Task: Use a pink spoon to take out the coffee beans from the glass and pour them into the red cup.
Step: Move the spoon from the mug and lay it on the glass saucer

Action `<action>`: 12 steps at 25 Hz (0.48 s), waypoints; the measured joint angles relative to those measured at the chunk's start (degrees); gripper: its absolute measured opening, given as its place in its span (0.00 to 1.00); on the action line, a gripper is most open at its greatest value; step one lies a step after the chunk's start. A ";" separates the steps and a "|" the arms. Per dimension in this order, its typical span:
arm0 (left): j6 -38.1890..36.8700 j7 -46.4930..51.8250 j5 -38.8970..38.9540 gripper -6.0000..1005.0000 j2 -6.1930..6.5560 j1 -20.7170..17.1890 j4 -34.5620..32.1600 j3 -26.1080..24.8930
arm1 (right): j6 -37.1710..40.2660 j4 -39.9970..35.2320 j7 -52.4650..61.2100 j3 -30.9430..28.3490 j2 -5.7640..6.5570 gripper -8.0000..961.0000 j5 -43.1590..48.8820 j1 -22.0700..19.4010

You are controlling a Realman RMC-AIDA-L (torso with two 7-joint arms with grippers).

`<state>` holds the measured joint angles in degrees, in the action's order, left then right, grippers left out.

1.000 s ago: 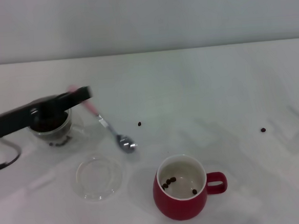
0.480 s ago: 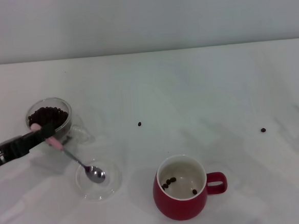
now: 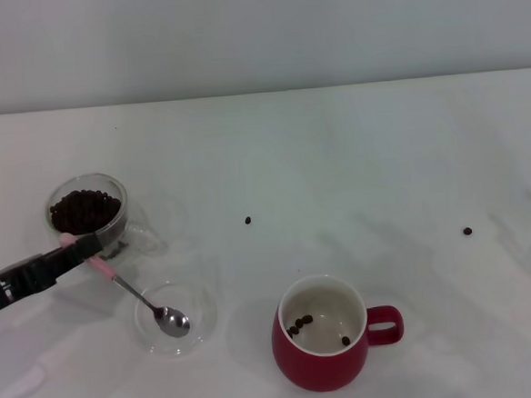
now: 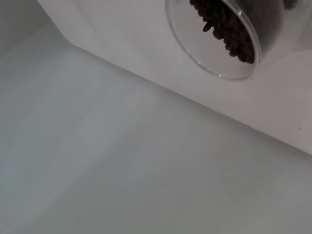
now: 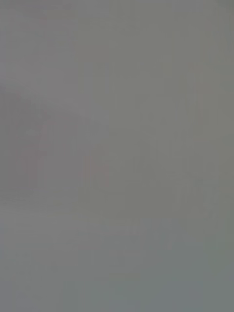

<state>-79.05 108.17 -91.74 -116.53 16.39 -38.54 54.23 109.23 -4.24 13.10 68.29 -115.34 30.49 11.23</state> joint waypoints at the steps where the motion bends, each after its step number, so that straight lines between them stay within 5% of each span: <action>1: 0.32 0.05 -0.01 0.13 0.01 0.06 0.60 0.00 | 0.20 0.14 0.00 0.00 0.01 0.68 0.00 -0.03; 12: 1.08 -0.11 0.38 0.13 0.39 -0.26 1.18 -1.30 | 0.48 0.92 0.00 0.11 0.04 0.68 0.00 -0.40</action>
<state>-77.97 108.05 -91.36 -116.14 16.13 -37.36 52.93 109.71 -3.32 13.10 68.40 -115.31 30.49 10.83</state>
